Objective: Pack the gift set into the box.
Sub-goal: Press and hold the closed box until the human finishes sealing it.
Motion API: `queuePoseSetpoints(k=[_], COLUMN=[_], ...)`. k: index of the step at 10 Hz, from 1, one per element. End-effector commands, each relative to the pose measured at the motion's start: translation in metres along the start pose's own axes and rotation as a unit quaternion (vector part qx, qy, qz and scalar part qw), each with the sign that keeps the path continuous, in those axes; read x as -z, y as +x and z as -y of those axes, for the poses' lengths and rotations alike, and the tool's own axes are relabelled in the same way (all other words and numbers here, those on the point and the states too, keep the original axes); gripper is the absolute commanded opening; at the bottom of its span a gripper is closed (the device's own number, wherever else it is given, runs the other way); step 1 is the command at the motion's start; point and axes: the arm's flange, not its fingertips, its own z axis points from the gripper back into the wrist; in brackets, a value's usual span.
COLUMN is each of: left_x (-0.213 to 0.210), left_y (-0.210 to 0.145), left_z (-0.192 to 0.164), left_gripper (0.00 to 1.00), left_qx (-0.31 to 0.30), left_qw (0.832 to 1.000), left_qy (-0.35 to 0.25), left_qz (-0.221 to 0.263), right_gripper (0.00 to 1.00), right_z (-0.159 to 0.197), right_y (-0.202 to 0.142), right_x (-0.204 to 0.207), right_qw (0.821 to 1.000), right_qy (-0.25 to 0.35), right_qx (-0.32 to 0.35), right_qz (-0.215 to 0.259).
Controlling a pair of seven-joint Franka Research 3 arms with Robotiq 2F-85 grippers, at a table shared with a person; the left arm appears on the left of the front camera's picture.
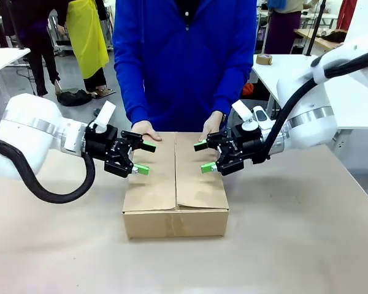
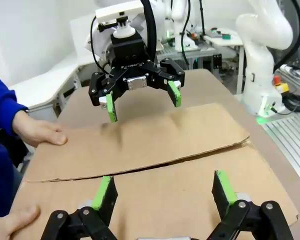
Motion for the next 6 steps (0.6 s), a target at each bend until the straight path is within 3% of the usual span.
queuePoseSetpoints(k=[1,6], left_x=[0.001,-0.004], left_y=[-0.006,-0.030], left_z=[-0.002,-0.008], left_gripper=[1.00,1.00], left_qx=[-0.006,-0.053], left_qw=[1.000,0.998], left_qy=[-0.009,0.005], left_qz=[-0.012,-0.043], right_gripper=[1.00,1.00], right_z=[0.012,0.016], right_y=[-0.012,-0.031], right_x=[0.004,0.000], right_qw=[1.000,0.999], right_qy=[0.000,-0.026], right_qx=[0.013,0.007], right_qz=[-0.006,-0.043])
